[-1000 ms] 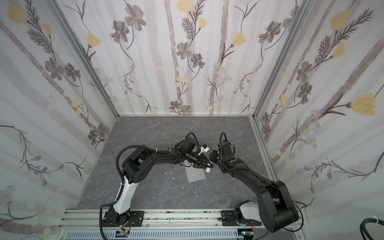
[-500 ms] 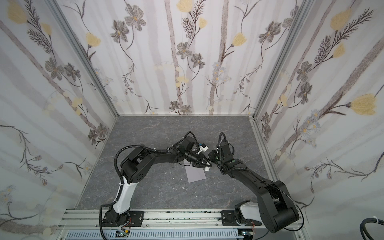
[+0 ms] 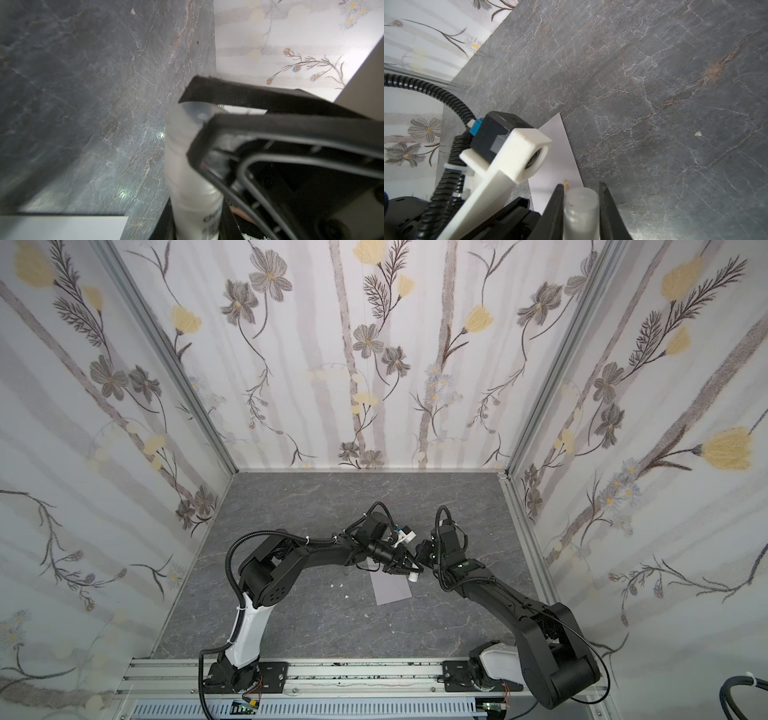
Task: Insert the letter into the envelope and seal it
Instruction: 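Press the clear cap down onto the glue stick with the right gripper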
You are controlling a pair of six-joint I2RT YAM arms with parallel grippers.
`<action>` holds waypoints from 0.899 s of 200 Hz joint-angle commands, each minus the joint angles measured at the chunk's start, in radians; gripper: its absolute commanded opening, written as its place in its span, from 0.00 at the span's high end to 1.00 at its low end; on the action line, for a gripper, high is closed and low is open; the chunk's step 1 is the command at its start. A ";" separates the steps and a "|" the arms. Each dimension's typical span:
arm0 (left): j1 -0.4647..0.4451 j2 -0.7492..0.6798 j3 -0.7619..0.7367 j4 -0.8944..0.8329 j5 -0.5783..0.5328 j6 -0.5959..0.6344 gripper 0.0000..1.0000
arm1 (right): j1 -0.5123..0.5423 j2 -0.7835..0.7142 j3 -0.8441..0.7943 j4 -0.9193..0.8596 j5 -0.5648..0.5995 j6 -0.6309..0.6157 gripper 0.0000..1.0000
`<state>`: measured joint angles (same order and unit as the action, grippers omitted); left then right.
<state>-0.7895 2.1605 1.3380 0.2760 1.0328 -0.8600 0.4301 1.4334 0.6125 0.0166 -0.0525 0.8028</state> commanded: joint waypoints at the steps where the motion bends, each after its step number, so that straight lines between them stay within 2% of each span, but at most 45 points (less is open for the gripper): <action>1: 0.026 -0.019 0.002 0.107 -0.140 0.003 1.00 | 0.015 -0.004 -0.008 -0.125 -0.145 0.010 0.78; 141: 0.034 -0.030 0.009 0.107 -0.166 0.008 1.00 | 0.038 -0.028 -0.031 -0.081 -0.163 0.063 0.77; 180: 0.033 -0.052 -0.014 0.107 -0.175 0.016 1.00 | 0.036 -0.033 -0.010 -0.079 -0.162 0.067 0.68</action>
<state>-0.7742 2.1292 1.3296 0.2661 1.0180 -0.8448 0.4576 1.4021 0.5938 0.0601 -0.0471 0.8558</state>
